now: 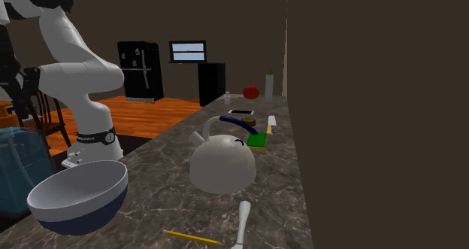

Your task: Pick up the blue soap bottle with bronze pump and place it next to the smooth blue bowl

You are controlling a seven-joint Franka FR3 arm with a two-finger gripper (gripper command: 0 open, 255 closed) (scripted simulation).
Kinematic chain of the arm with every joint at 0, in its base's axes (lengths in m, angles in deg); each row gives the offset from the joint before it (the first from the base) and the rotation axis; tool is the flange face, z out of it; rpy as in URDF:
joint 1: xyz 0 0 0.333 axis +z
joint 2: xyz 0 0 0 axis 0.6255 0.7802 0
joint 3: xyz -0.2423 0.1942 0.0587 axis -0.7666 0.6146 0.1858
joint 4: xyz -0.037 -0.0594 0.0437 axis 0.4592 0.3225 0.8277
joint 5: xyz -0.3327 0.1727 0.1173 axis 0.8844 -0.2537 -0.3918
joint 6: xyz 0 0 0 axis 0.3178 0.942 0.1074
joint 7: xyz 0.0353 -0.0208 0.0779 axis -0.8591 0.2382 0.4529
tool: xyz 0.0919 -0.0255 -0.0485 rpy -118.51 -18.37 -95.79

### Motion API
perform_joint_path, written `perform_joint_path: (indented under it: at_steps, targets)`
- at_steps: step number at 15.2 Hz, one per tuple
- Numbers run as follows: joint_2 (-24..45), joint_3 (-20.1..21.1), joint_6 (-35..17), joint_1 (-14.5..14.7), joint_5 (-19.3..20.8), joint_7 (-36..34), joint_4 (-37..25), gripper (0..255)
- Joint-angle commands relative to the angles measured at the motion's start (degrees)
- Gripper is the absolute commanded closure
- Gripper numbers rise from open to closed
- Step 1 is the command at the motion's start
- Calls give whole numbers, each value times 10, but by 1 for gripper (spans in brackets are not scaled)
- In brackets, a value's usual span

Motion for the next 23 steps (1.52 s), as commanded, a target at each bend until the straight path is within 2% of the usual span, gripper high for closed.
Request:
perform_joint_path:
  at_steps: [1,3,10,11,16,20,23]
  targets:
    - [7,-7,-19,1,4,-1,11,255]
    - [12,-13,-35,0,8,-2,22,255]
    - [12,-13,-35,0,8,-2,22,255]
    - [12,-13,-35,0,8,-2,22,0]
    - [12,-13,-35,0,8,-2,22,0]
    - [-6,16,43,5,-13,2,-37,0]
    - [-6,16,43,5,-13,2,-37,0]
